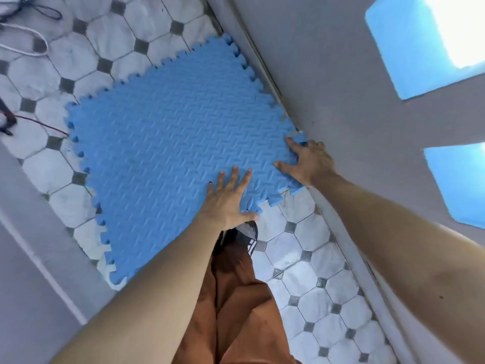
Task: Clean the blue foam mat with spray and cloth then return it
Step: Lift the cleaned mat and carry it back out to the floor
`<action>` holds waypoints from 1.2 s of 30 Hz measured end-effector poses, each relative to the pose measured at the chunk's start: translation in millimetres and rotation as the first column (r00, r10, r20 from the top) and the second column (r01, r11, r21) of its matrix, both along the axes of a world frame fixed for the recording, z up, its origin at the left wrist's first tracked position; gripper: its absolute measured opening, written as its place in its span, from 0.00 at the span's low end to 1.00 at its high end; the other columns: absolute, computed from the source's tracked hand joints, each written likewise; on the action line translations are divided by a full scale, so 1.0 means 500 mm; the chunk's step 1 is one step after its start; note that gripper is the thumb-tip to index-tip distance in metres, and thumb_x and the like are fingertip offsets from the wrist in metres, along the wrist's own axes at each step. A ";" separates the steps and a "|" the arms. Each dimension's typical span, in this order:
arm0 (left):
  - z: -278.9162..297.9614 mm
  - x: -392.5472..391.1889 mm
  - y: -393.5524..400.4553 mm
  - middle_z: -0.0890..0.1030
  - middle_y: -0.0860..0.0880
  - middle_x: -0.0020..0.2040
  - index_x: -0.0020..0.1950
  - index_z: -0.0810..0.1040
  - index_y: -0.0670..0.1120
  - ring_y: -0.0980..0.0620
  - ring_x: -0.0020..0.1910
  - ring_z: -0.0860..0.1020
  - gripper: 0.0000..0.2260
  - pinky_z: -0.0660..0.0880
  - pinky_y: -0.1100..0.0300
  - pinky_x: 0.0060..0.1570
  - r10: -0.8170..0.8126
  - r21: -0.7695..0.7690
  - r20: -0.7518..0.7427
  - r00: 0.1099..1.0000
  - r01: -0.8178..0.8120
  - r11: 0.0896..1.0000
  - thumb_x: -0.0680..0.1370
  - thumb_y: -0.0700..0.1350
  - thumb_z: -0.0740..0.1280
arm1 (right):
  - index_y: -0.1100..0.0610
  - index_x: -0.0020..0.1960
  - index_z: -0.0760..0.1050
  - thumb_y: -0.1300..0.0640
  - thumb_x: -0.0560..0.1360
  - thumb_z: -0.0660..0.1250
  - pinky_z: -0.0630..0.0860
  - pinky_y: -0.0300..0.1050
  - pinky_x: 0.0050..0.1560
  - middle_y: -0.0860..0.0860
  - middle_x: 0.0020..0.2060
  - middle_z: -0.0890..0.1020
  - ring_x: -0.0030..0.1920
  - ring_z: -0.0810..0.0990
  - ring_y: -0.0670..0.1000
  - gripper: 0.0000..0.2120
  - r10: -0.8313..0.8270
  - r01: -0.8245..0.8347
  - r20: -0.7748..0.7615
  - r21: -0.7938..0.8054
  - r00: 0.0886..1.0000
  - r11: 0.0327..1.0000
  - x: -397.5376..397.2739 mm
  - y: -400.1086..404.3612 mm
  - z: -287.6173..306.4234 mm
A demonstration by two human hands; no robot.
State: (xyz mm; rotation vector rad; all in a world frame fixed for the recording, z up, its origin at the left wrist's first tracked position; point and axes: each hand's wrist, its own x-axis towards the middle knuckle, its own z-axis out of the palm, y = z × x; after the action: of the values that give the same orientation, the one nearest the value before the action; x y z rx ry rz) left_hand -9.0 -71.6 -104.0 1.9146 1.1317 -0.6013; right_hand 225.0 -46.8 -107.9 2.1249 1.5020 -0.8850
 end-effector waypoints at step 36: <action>-0.265 0.053 0.171 0.30 0.48 0.76 0.75 0.30 0.57 0.38 0.75 0.34 0.51 0.42 0.29 0.68 -0.117 0.217 -0.168 0.979 0.152 0.964 0.69 0.70 0.64 | 0.56 0.79 0.34 0.34 0.78 0.55 0.40 0.56 0.77 0.52 0.79 0.37 0.78 0.37 0.55 0.45 -0.012 0.012 -0.060 0.001 0.998 1.000 -0.037 -0.076 -0.261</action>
State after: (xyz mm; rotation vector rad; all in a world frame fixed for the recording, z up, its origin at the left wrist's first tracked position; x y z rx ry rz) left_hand 17.5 13.7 -236.5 2.1871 1.2180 -0.7310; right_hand 206.6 -84.8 -238.6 2.1279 1.5206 -0.9603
